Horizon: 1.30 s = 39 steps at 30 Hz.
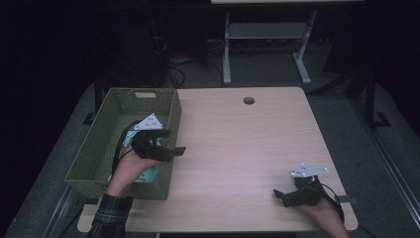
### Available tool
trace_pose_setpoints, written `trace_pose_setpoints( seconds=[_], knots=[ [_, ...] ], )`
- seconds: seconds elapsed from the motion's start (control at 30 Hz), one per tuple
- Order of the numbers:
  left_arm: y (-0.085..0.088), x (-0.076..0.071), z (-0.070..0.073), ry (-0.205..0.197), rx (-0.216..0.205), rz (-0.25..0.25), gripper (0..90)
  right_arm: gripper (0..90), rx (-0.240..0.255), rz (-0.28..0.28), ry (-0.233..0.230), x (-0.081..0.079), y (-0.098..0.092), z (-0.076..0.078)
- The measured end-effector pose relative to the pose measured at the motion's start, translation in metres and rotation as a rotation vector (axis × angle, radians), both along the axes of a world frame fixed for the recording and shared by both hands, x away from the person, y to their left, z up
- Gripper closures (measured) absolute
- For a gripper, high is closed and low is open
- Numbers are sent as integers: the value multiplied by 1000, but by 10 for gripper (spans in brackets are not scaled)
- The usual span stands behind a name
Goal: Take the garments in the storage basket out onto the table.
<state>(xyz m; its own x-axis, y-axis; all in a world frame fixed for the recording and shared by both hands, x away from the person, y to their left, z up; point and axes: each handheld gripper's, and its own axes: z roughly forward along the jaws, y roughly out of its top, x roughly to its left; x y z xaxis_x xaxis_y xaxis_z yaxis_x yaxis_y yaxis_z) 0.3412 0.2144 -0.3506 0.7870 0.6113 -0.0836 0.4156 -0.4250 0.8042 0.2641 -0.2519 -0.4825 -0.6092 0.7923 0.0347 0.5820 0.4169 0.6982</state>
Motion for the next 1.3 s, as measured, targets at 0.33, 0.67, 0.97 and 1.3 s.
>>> trace_pose_setpoints(
  seconds=[0.33, 0.67, 0.97, 1.3],
  knots=[
    [16, 1, 1, -6, 1, 33, 137, 0, 1, -1, 1, 0, 0, 0],
    [34, 2, 1, -12, -9, 74, 136, 0, 1, -1, 1, 0, 0, 0],
    [47, 4, -1, -23, 2, 97, 137, 0, 1, -1, 2, 0, 0, 0],
    [66, 7, -4, -22, 5, 151, 137, 0, 1, -1, 2, 0, 0, 0]
  ],
)
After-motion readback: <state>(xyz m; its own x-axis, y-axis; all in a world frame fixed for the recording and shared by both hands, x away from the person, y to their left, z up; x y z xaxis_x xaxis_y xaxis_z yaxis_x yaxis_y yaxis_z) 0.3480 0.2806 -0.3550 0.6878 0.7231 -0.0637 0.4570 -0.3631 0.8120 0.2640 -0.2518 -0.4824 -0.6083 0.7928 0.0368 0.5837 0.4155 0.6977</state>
